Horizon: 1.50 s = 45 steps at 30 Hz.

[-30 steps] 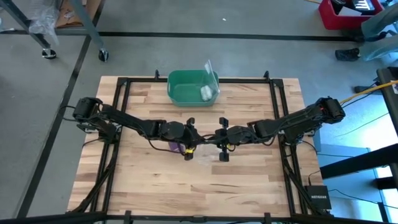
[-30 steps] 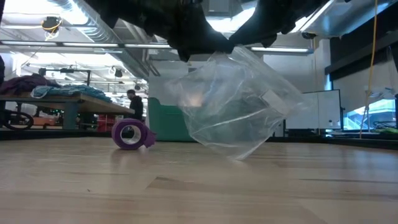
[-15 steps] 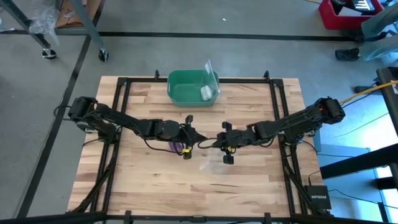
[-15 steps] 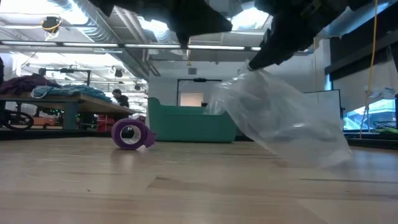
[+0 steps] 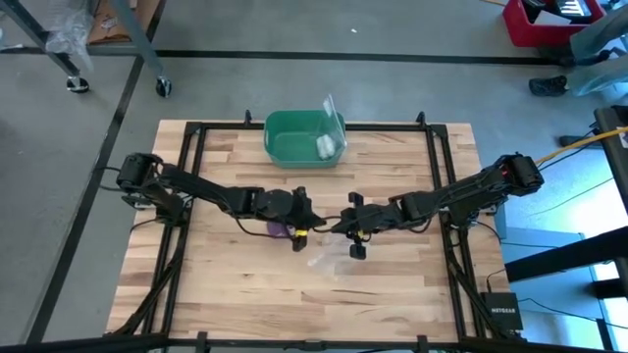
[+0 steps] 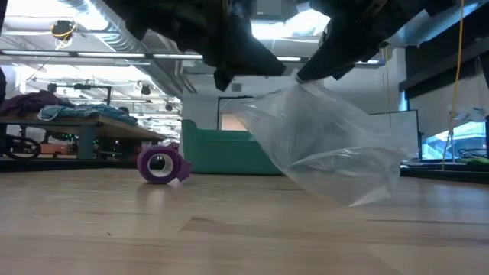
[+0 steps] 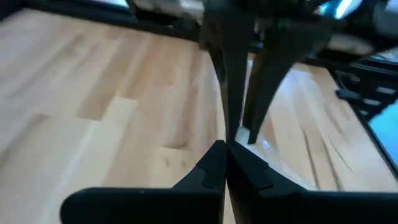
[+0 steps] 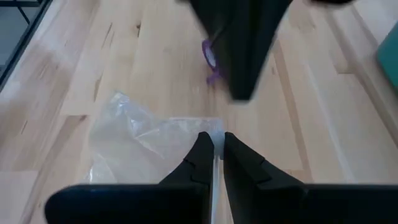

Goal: Roll bandage
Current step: Open the zip bag

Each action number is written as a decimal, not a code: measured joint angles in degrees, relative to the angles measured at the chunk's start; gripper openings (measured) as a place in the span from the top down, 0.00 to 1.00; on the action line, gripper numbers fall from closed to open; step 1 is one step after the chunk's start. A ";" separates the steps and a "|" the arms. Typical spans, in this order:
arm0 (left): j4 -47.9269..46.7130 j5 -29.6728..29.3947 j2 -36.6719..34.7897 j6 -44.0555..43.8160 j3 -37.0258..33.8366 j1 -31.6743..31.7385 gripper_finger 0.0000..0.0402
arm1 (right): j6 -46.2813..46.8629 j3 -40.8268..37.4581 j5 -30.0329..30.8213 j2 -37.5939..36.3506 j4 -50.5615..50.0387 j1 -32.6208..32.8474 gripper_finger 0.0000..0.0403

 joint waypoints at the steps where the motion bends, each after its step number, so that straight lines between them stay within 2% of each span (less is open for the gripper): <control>1: 0.82 0.80 0.77 -0.50 0.00 -0.02 1.00 | 0.00 0.00 0.01 0.06 0.20 0.00 0.94; 5: 4.93 2.70 2.74 -1.14 -0.01 -0.28 1.00 | 0.54 0.02 0.09 1.47 1.01 0.00 0.94; 8: 4.29 2.86 3.45 -2.83 0.00 -0.09 0.97 | 1.70 0.02 0.07 3.06 0.68 0.00 0.94; 12: 4.34 3.06 3.50 -3.91 -0.02 0.12 0.86 | 1.75 0.02 0.07 4.78 1.11 0.00 0.94; 15: 3.33 3.45 3.48 -0.33 -0.02 -0.01 0.77 | 1.63 0.02 0.08 5.16 1.34 0.00 0.94; 19: 2.55 3.28 3.48 2.08 -0.04 -0.04 0.71 | 1.46 0.02 0.42 5.18 1.67 0.00 0.94; 34: 3.07 0.35 7.05 4.95 -0.04 -0.01 0.81 | 1.42 0.02 1.64 5.18 1.87 0.00 0.94; 45: 4.36 0.39 5.40 5.18 0.04 0.09 0.87 | 1.37 0.07 1.57 5.20 1.54 -0.04 0.94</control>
